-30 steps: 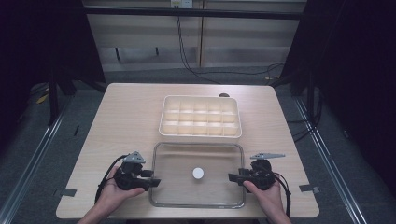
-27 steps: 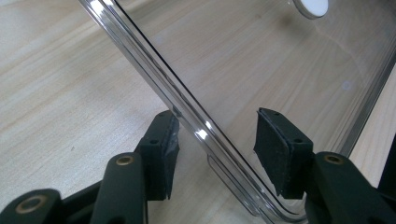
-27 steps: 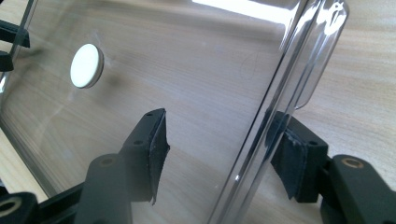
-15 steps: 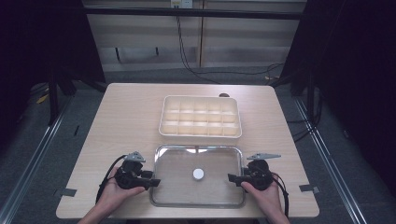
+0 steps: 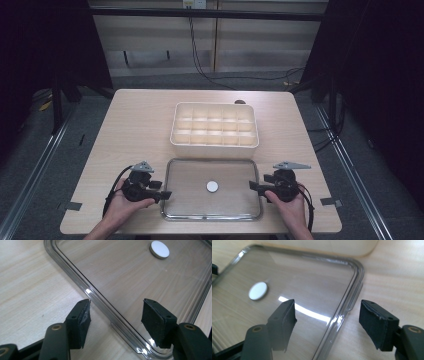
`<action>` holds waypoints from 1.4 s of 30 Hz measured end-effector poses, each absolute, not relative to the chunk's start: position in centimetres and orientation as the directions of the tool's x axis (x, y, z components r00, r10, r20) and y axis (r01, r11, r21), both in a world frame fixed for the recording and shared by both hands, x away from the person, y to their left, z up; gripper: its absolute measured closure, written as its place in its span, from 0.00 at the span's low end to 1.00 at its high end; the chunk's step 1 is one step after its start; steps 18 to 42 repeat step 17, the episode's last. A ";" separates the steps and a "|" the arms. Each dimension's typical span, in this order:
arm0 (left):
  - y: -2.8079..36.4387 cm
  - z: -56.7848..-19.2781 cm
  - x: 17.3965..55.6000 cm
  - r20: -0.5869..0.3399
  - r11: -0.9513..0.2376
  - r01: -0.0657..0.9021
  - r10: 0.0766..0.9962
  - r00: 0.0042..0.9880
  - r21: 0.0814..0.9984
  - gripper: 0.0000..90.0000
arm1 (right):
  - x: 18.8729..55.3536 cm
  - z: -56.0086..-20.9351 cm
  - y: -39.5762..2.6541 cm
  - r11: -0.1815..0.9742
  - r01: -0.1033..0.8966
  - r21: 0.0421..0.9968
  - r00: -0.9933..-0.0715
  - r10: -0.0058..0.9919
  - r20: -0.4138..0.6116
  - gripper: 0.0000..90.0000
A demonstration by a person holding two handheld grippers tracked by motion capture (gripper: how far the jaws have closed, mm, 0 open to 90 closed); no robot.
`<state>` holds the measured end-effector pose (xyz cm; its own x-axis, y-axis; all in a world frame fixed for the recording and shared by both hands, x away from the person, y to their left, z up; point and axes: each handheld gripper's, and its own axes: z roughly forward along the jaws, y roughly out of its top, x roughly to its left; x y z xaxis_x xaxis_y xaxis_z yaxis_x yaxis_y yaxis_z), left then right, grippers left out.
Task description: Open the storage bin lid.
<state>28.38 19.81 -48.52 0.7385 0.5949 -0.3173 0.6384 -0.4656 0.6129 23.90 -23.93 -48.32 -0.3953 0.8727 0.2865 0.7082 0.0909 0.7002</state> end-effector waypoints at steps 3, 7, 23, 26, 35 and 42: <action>20.1 -47.8 27.7 -0.306 -0.450 0.620 0.591 0.747 0.643 0.42 | 23.3 -47.5 -24.1 0.085 0.656 0.750 -0.436 0.854 0.284 0.34; 21.1 -47.1 27.0 -0.296 -0.401 0.599 0.600 0.743 0.693 0.37 | 22.1 -46.4 -24.5 0.073 0.602 0.795 -0.459 0.846 0.270 0.33; 24.2 -46.2 27.0 -0.275 -0.286 0.588 0.676 0.683 0.756 0.34 | 20.9 -45.0 -26.7 0.044 0.519 0.854 -0.423 0.881 0.212 0.30; 24.2 -46.2 27.0 -0.275 -0.286 0.588 0.676 0.683 0.756 0.34 | 20.9 -45.0 -26.7 0.044 0.519 0.854 -0.423 0.881 0.212 0.30; 24.2 -46.2 27.0 -0.275 -0.286 0.588 0.676 0.683 0.756 0.34 | 20.9 -45.0 -26.7 0.044 0.519 0.854 -0.423 0.881 0.212 0.30; 24.2 -46.2 27.0 -0.275 -0.286 0.588 0.676 0.683 0.756 0.34 | 20.9 -45.0 -26.7 0.044 0.519 0.854 -0.423 0.881 0.212 0.30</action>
